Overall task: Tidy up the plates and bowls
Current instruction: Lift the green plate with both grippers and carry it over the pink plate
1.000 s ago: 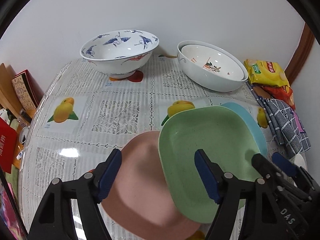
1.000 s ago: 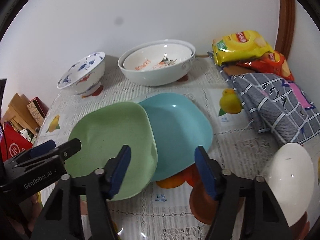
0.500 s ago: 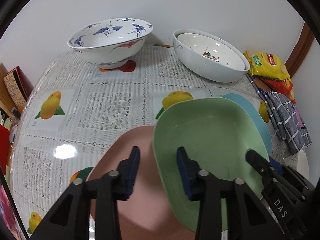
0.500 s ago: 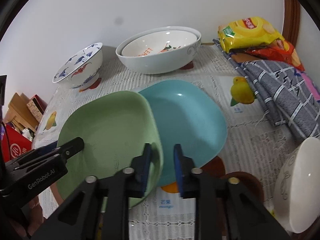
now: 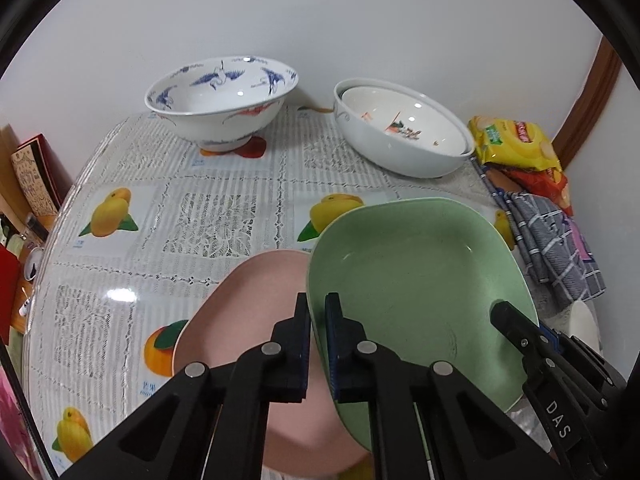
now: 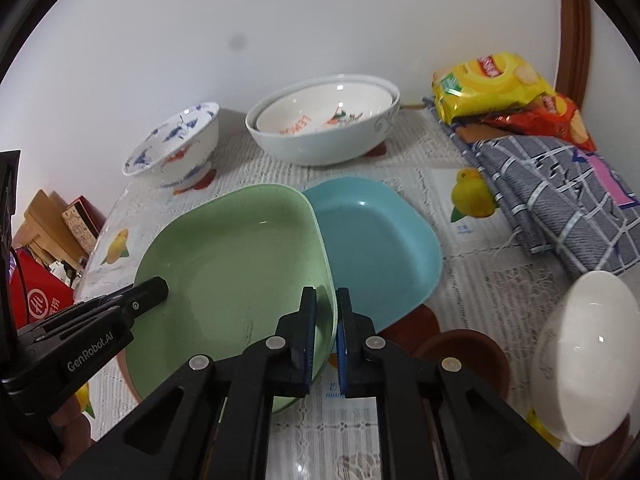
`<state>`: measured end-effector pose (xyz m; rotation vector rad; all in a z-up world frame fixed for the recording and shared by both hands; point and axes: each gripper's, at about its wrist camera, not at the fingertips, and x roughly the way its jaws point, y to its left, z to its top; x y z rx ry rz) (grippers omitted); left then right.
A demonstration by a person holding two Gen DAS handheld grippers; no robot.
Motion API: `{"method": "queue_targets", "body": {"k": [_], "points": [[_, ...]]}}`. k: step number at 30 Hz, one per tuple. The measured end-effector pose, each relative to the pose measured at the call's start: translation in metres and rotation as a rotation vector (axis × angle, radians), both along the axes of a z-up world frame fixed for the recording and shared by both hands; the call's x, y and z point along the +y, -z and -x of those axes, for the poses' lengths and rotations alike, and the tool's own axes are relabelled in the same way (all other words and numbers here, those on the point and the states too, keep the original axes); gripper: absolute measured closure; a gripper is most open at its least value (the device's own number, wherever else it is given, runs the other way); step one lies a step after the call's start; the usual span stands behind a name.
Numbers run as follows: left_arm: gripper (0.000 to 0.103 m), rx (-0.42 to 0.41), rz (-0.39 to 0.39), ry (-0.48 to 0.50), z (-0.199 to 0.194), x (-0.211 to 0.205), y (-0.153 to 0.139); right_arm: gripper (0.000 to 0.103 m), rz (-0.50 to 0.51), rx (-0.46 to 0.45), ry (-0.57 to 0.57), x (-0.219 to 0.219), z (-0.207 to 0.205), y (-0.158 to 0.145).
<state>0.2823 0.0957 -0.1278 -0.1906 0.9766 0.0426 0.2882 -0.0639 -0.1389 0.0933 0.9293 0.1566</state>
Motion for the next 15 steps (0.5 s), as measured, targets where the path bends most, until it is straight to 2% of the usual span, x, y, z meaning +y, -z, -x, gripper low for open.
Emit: {"method": "queue_targets", "body": {"k": [15], "points": [[0.095, -0.093, -0.009, 0.019, 0.058, -0.012, -0.057, 0.094, -0.033, -0.074, 0.037, -0.01, 0.063, -0.058]]}}
